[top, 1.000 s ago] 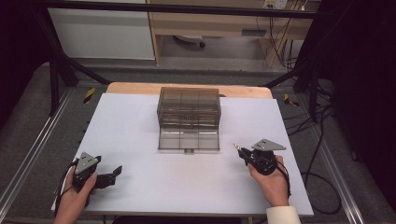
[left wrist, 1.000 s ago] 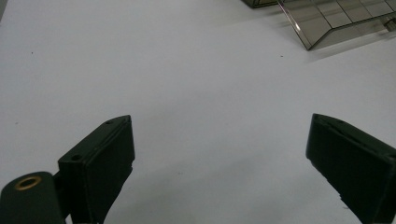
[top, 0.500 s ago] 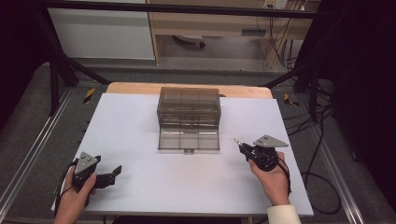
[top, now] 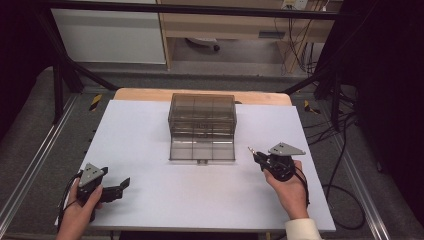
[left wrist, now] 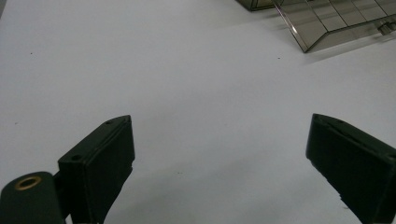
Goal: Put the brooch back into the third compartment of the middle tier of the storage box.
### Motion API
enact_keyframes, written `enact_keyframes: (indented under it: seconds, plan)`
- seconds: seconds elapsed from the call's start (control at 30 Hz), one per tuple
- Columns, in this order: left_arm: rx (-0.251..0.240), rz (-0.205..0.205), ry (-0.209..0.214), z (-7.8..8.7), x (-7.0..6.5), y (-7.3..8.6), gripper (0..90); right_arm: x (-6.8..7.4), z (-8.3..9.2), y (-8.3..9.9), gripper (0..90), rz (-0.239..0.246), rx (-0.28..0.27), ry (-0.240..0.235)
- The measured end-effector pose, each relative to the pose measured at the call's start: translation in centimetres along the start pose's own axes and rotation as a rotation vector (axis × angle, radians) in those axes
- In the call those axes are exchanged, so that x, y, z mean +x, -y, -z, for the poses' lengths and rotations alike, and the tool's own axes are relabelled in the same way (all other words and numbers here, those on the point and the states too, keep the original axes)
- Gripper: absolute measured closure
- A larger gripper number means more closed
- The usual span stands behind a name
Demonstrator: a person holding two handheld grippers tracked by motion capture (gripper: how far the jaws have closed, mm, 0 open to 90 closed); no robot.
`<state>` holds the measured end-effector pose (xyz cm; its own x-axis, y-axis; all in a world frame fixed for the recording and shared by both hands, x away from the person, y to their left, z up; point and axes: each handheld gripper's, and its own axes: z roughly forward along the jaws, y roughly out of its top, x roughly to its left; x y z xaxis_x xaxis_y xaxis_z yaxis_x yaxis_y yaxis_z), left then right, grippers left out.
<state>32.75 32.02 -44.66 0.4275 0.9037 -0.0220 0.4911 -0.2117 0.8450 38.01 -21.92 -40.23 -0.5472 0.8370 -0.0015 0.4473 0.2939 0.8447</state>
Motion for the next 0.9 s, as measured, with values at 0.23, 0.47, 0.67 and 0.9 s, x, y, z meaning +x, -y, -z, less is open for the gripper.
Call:
enact_keyframes:
  seconds: [0.23, 0.47, 0.67, 0.9]
  plan:
    - [-0.008, -0.018, -0.011, -0.2, 0.0, -0.1, 7.7, -0.2, -0.1, -1.6, 80.2, 0.012, -0.03, -0.015]
    - [-0.008, -0.039, -0.009, -0.2, -0.1, 0.0, 7.5, -1.3, -0.4, -3.1, 80.2, 0.031, -0.031, -0.011]
    - [0.007, -0.005, -0.013, -0.3, -0.2, 0.1, 7.6, -1.2, -1.4, -4.0, 80.2, 0.04, -0.035, -0.024]
    - [0.014, -0.015, -0.012, -0.2, -0.3, 0.1, 7.6, -0.7, -2.5, -4.5, 80.2, 0.026, -0.07, -0.048]
